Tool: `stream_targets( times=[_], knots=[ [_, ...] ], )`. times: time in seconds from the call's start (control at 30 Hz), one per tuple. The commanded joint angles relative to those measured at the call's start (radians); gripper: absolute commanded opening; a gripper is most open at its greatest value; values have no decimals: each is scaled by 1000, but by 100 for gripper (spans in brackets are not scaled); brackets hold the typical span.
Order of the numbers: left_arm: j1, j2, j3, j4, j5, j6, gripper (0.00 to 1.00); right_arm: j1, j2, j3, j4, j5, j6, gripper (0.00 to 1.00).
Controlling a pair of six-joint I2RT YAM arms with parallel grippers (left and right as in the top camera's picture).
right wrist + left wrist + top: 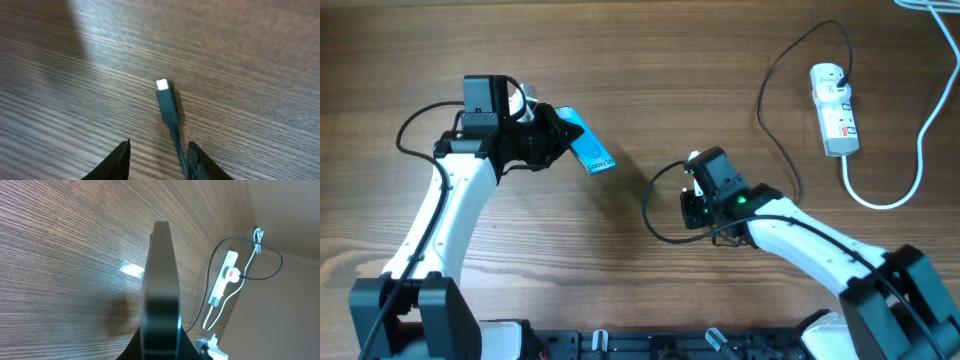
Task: Plug charger to phone and switch on socket
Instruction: 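Grasp the black USB-C cable end with the right gripper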
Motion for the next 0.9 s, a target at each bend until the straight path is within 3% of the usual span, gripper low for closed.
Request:
stream_targets(
  times=[0.0,0.17,0.27,0.3,0.47,0.57,0.67,0.87],
  knots=[
    [3,-5,14,6,5,-10,4,5,91,9,3,-4,-32,37],
    [3,-5,14,6,5,-10,4,18,211,10,7,60,-82,35],
    [3,-5,14,6,5,-10,4,18,240,10,-28,52,-106,19],
    [3,-5,14,6,5,-10,4,18,241,10,-39,52,-106,5],
    [3,-5,14,6,5,-10,4,16,217,114,-84,29,-105,4],
    [3,-5,14,6,5,-10,4,16,137,250,-196,-102,-124,4],
    [3,-5,14,17,6,-9,4,15,13,261,-208,-319,-141,5],
    [3,-5,14,286,212,-9,4,15,-159,259,-258,-609,-208,5]
  ],
)
